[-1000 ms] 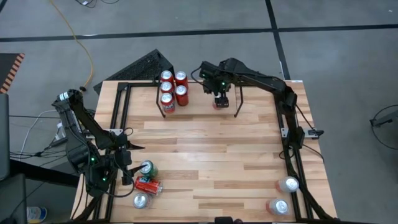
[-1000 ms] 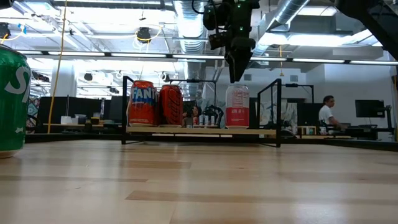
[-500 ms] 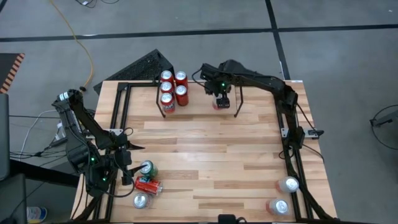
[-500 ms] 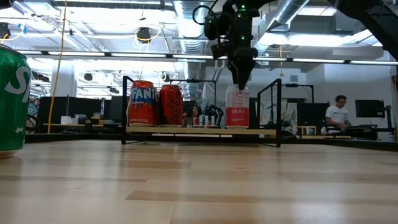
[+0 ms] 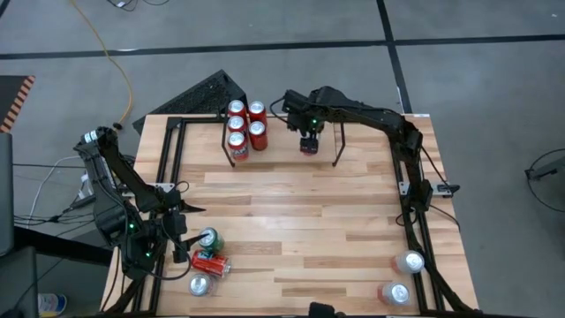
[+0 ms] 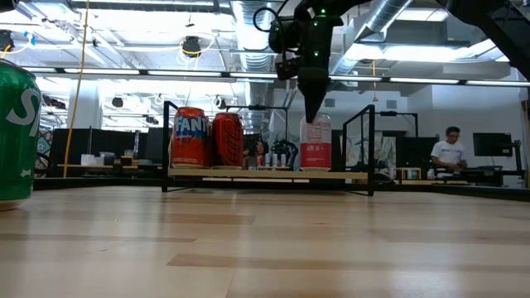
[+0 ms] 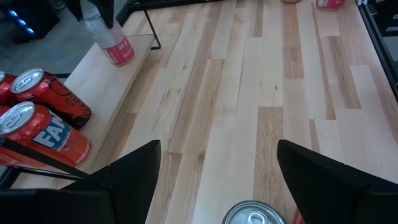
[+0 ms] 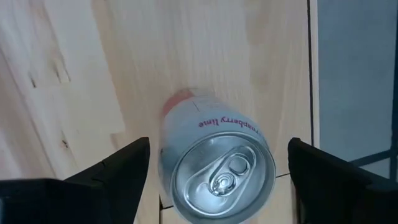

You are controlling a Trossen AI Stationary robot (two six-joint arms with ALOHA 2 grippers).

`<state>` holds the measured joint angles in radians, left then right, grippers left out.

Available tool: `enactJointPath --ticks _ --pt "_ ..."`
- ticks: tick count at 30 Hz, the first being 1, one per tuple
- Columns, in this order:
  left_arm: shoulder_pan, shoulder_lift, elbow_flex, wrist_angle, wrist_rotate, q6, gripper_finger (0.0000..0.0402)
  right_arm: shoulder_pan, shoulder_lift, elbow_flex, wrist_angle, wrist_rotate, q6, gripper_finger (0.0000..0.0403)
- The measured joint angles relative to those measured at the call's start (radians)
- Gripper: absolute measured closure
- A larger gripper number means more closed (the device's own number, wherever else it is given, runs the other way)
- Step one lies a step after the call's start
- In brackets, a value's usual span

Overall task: Place canned beverage on shelf
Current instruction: Put the pink white soda can on the shelf

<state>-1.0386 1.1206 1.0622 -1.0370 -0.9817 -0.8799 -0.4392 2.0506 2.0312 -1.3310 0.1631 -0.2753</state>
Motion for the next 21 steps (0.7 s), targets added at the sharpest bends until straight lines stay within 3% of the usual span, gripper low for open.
enactJointPath --ticks 6,15,18,21 --pt "0.0 0.0 0.0 0.0 0.001 -0.006 0.0095 -0.004 0.0 -0.008 0.005 0.014 0.15 0.0083" --pt "0.0 0.0 0.0 0.0 -0.025 0.003 0.0095 -0.009 0.0 -0.008 0.146 0.011 0.586 0.0109" --pt "0.0 0.0 0.0 0.0 -0.027 0.002 0.0095 -0.007 0.0 -0.007 0.238 -0.033 0.624 0.0108" --pt "0.0 0.0 0.0 0.0 -0.027 -0.01 0.0095 -0.008 0.0 0.029 0.247 -0.124 0.509 0.0108"
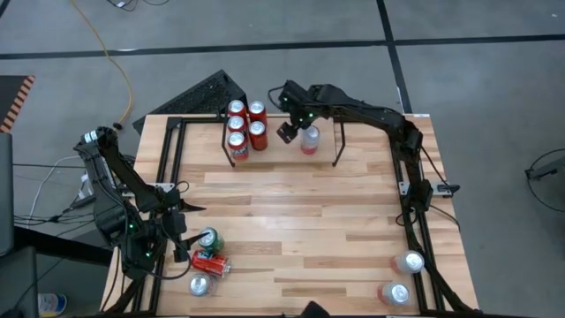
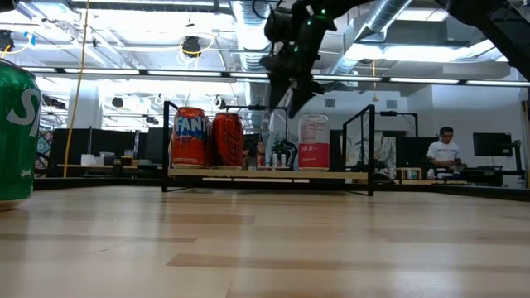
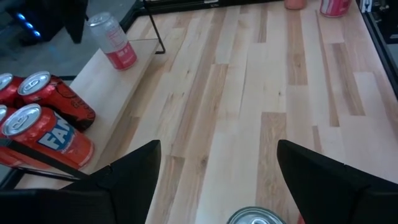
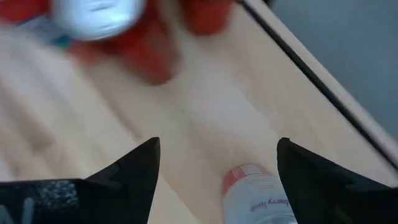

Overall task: Place canned beverage on shelf
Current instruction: Put the pink white soda can on the shelf

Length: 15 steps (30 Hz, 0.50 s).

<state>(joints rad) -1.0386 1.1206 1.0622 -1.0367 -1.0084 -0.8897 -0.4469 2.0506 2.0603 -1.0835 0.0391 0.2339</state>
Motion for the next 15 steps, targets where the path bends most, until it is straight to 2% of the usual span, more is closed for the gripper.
enactJointPath --ticks 4,7,11,15 --pt "0.0 0.0 0.0 0.0 0.0 -0.009 0.0095 0.012 -0.005 0.066 -0.163 -0.03 -0.35 0.0108" --pt "0.0 0.0 0.0 0.0 0.0 -0.007 0.0095 0.03 -0.011 0.084 -0.319 0.006 -0.569 0.0107" --pt "0.0 0.0 0.0 0.0 -0.001 -0.009 0.0095 0.037 -0.011 0.079 -0.422 0.055 -0.657 0.0107" --pt "0.0 0.0 0.0 0.0 -0.001 -0.01 0.0095 0.035 -0.009 0.047 -0.424 0.083 -0.728 0.0107"
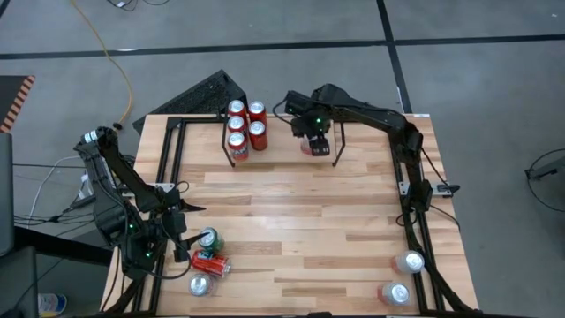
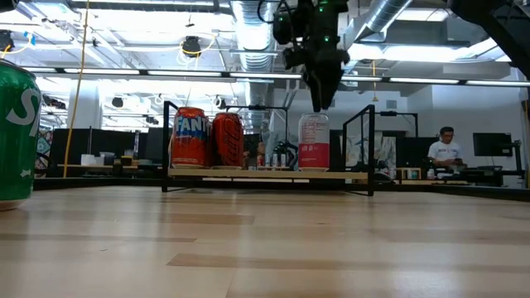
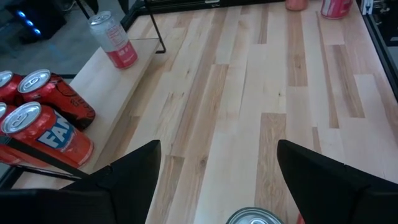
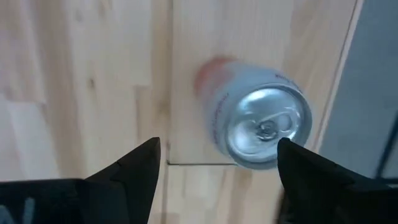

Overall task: Place canned beverage on shelf
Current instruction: Put the pink white soda can on the shelf

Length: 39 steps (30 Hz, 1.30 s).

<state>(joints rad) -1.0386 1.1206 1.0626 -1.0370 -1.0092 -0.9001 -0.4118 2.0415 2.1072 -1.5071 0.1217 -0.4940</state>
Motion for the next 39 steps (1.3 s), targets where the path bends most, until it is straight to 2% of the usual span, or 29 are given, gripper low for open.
enactJointPath --ticks 5,7,13,20,26,39 --pt "0.0 0.0 0.0 0.0 0.0 -0.001 0.0095 0.0 0.0 0.001 0.038 0.175 -0.017 0.0107" --pt "0.0 0.0 0.0 0.0 0.002 0.001 0.0095 0.0 0.0 0.001 0.036 0.2 -0.022 0.0107" --pt "0.0 0.0 0.0 0.0 0.002 0.0 0.0095 -0.003 0.0 0.001 0.025 0.116 -0.04 0.0107" --pt "0.0 0.0 0.0 0.0 0.004 0.0 0.0095 -0.003 0.0 0.001 0.086 0.097 -0.112 0.0107" --pt "0.0 0.0 0.0 0.0 0.005 -0.001 0.0095 -0.016 0.012 0.001 0.087 0.02 -0.169 0.0107" --pt "0.0 0.0 0.0 0.0 0.011 -0.004 0.0095 -0.017 0.042 0.001 0.064 0.041 -0.175 0.0109"
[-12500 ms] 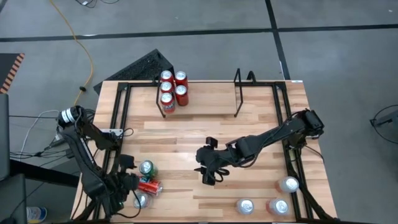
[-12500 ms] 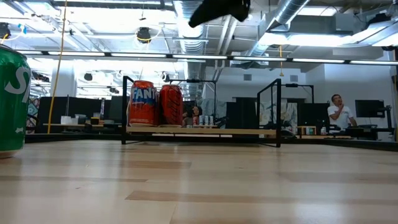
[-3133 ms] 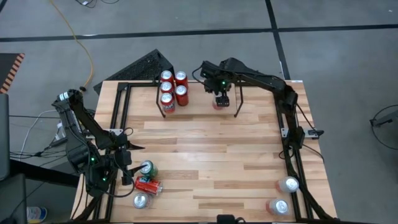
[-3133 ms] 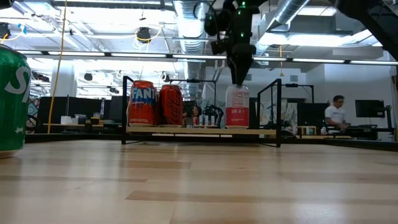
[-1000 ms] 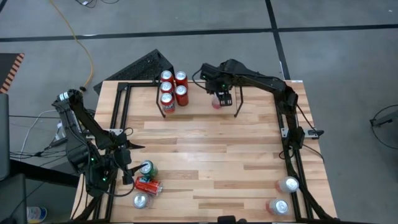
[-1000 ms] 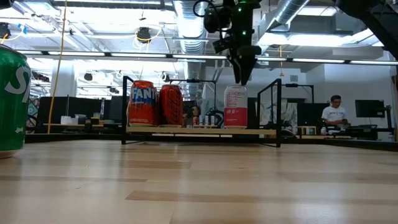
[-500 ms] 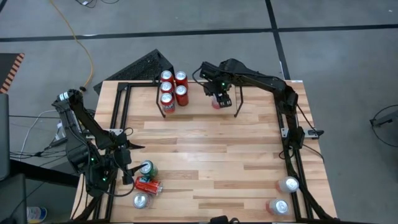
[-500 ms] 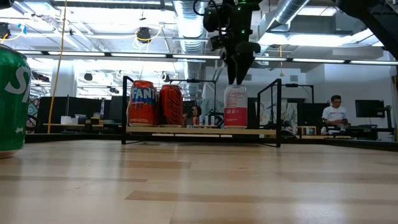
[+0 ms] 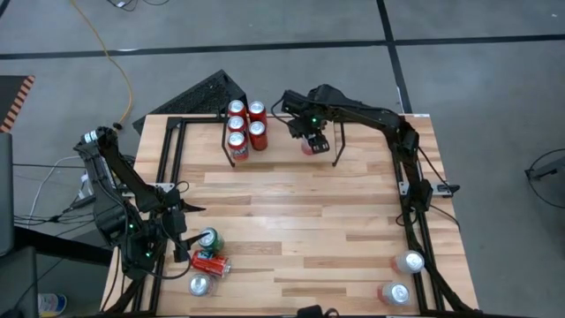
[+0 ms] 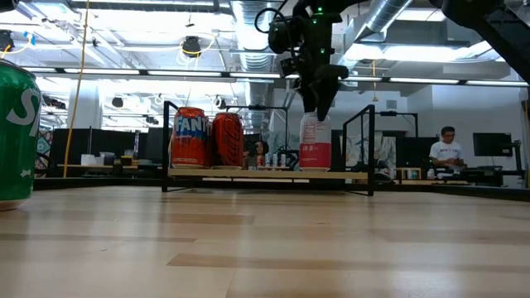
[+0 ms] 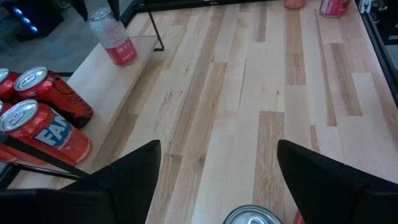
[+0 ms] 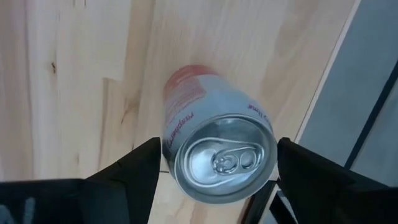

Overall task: Place canned beverage on shelf
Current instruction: Put the pink white soda can on the shelf

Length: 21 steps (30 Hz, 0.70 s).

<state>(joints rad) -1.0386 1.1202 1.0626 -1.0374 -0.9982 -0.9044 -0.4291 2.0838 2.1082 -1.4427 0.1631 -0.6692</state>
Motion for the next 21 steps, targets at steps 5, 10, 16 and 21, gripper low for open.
enactJointPath --ticks 5,10,16,21 --pt "0.0 0.0 0.0 0.0 0.0 0.001 0.0095 0.004 0.0 0.0 0.003 0.006 0.097 0.0123" --pt "0.0 0.0 0.0 0.0 0.0 0.001 0.0095 -0.005 0.0 0.0 0.03 0.011 0.272 0.0144" --pt "0.0 0.0 0.0 0.0 0.0 0.002 0.0095 -0.006 0.0 0.0 0.096 -0.005 0.545 0.017" --pt "0.0 0.0 0.0 0.0 -0.005 0.002 0.0095 -0.006 0.0 0.0 0.198 -0.1 0.737 0.0175"
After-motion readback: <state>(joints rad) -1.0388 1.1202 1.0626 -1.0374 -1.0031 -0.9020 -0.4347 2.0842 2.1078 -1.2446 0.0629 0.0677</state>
